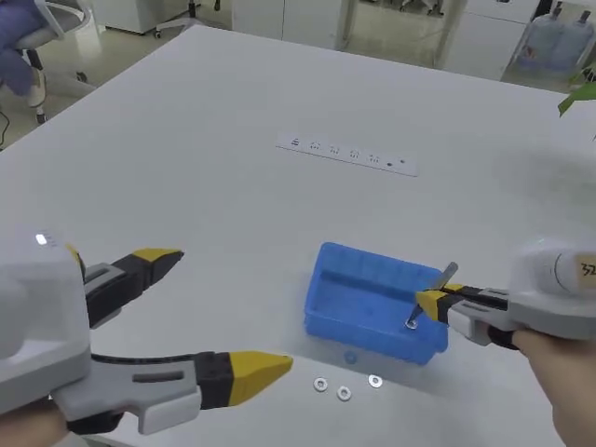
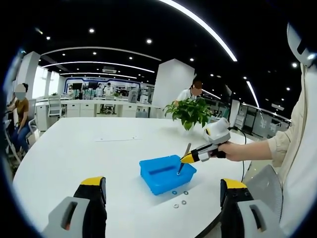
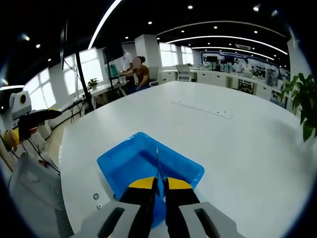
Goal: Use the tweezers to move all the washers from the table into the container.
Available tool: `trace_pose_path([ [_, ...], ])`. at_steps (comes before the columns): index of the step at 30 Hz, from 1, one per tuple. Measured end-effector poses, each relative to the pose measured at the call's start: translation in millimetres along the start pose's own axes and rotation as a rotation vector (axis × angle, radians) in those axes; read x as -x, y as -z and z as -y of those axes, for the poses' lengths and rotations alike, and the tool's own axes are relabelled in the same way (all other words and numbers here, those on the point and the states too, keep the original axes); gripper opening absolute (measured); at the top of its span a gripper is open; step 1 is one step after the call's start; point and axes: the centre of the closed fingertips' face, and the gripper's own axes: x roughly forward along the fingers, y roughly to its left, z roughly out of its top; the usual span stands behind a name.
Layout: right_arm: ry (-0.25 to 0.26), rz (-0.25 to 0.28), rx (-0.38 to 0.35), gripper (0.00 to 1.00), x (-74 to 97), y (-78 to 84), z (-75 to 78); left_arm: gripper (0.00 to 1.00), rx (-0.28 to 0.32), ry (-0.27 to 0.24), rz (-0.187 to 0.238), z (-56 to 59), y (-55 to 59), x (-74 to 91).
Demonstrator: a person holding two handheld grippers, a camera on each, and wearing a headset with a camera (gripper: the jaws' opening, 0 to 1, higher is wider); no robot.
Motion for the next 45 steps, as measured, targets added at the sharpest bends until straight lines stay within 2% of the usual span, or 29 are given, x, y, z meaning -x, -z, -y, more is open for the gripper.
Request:
trace_pose_path([
  [12,-0.04,0.108,0.015,0.03,30.1,-29.6,-27.6,0.98,-0.002,0.017,-0.007,5.0,1.2,-3.2],
  [18,-0.083,0.127,0.016,0.03,38.1,-33.0,-48.9,0.98,-0.005,0.022,-0.008,6.2,1.2,-3.1],
  [21,-0.11,0.121,0.01,0.03,37.2,-27.8,-58.9,0.98,-0.006,0.024,-0.01,7.0,1.3,-2.9],
  [26,-0.138,0.07,0.01,0.03,29.4,-4.1,-70.5,0.97,-0.004,0.027,-0.014,9.0,2.5,-2.8],
  [34,-0.148,-0.001,-0.02,0.03,15.2,28.1,-67.2,0.97,-0.007,0.026,-0.02,10.3,5.6,-1.0],
  [45,-0.162,-0.043,-0.022,0.03,4.7,42.2,-73.1,0.97,0.006,0.002,-0.027,2.8,11.1,6.3],
])
